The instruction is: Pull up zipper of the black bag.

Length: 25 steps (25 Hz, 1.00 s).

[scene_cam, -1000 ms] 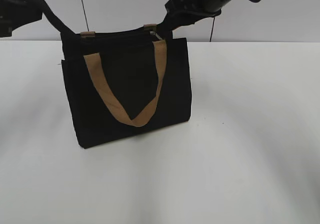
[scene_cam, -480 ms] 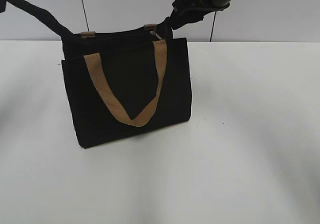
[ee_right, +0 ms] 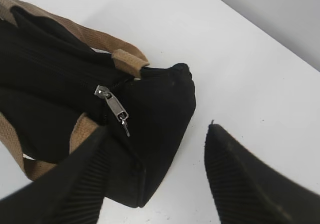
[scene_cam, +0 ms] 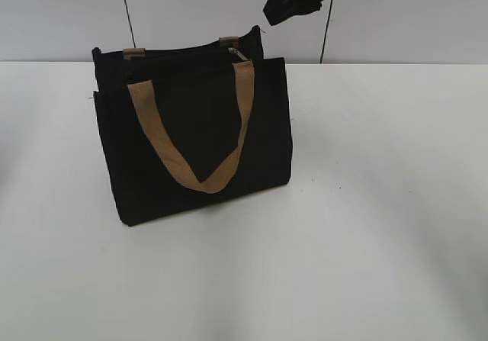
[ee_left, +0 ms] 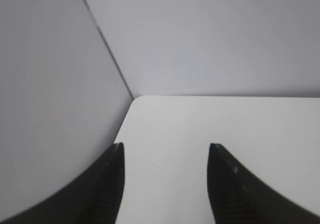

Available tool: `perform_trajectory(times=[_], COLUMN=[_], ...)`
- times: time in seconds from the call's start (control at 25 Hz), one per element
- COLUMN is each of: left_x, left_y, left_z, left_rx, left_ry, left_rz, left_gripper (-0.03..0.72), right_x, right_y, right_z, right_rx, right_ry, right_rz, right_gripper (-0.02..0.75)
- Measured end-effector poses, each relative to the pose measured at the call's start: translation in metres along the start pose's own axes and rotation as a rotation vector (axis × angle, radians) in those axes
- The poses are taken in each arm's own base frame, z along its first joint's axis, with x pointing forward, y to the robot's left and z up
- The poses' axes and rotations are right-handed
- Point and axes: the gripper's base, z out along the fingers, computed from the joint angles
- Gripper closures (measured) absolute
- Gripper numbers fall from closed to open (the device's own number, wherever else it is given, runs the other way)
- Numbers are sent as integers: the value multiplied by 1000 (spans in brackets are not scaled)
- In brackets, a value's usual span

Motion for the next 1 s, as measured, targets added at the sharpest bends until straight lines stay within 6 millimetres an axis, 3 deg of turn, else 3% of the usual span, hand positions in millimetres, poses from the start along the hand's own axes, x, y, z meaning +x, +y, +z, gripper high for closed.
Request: perform_trajectory(times=[0.16,0.32,0.52,0.68,1.0], left_x=[24,38,29,21,3], left_y=[6,-5,-26,-31,-28], left_z=[7,5,-5,-12,-23], left_rx=[-110,-12,191,250,283], left_ry=[222,436,564,623,672], left_rz=[-81,-165,-201,-238,-216], left_gripper=[286,286,286,286,238], right_x=[1,2,5,19,62], right_y=[0,1,1,-7,-64], right_z=[0,0,-1,-4,-30], right_rx=[-3,-8,-8,17,131], right_ry=[8,21,58,191,453], right_rz=[-2,-3,13,140,424], right_gripper=[288,288,288,288,288])
